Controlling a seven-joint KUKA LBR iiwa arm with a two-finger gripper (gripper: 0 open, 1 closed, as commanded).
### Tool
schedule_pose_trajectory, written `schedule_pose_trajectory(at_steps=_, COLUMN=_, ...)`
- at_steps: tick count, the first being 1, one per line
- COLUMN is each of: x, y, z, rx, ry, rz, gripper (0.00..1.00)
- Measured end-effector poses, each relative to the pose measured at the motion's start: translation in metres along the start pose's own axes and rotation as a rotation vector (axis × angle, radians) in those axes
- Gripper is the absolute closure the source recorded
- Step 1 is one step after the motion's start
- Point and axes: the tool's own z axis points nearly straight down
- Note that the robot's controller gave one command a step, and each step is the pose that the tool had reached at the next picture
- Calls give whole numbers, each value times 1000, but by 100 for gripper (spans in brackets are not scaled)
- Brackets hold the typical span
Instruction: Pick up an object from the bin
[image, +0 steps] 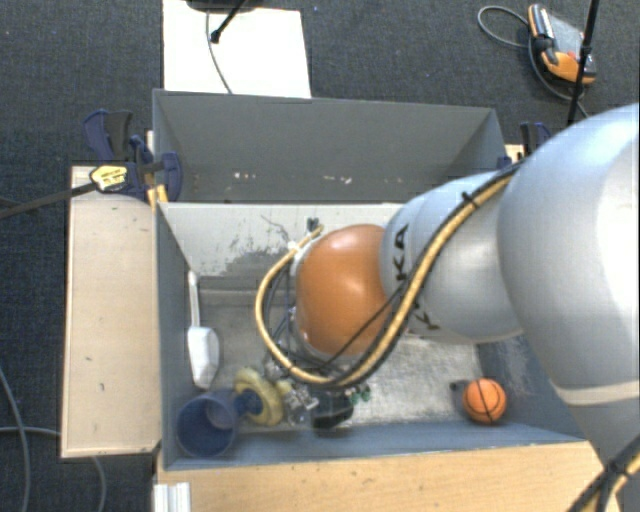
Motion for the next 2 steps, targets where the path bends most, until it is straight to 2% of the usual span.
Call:
schedule_pose_trajectory(at_steps=1, x=0, y=0, z=0, rx=0, ry=0, rz=1, gripper=100)
schedule_pose_trajectory(at_steps=2, x=-6, y=-3, z=-71, rx=0, ry=-2, rz=38, gripper=100)
